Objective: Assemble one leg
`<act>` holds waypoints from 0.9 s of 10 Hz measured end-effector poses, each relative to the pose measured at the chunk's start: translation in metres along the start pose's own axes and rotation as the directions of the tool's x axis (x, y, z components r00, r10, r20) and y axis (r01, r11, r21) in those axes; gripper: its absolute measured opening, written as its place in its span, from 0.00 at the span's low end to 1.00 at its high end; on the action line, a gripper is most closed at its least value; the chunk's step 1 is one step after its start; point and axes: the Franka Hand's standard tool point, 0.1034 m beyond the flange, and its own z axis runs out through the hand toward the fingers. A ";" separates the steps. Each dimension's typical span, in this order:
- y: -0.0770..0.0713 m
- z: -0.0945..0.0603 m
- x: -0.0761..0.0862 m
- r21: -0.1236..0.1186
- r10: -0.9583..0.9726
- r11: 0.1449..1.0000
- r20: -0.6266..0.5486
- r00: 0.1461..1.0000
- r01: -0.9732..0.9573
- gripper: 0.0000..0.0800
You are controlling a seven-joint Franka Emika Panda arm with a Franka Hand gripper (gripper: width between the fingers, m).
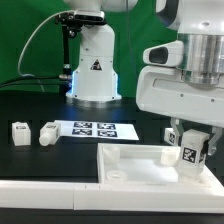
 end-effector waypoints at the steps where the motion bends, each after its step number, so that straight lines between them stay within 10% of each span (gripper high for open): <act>1: -0.001 0.000 -0.002 -0.006 0.126 0.992 -0.008 0.992 -0.126 0.36; 6: -0.007 0.002 -0.004 0.090 0.609 0.790 -0.013 0.793 -0.606 0.36; 8: -0.007 0.003 -0.005 0.088 0.569 0.820 -0.016 0.822 -0.565 0.45; 9: -0.007 0.002 -0.005 0.087 0.479 0.875 -0.026 0.877 -0.476 0.68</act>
Offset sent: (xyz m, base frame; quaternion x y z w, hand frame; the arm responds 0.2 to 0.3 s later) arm -0.0016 0.0061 -0.0107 0.0999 0.0468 0.3720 0.9217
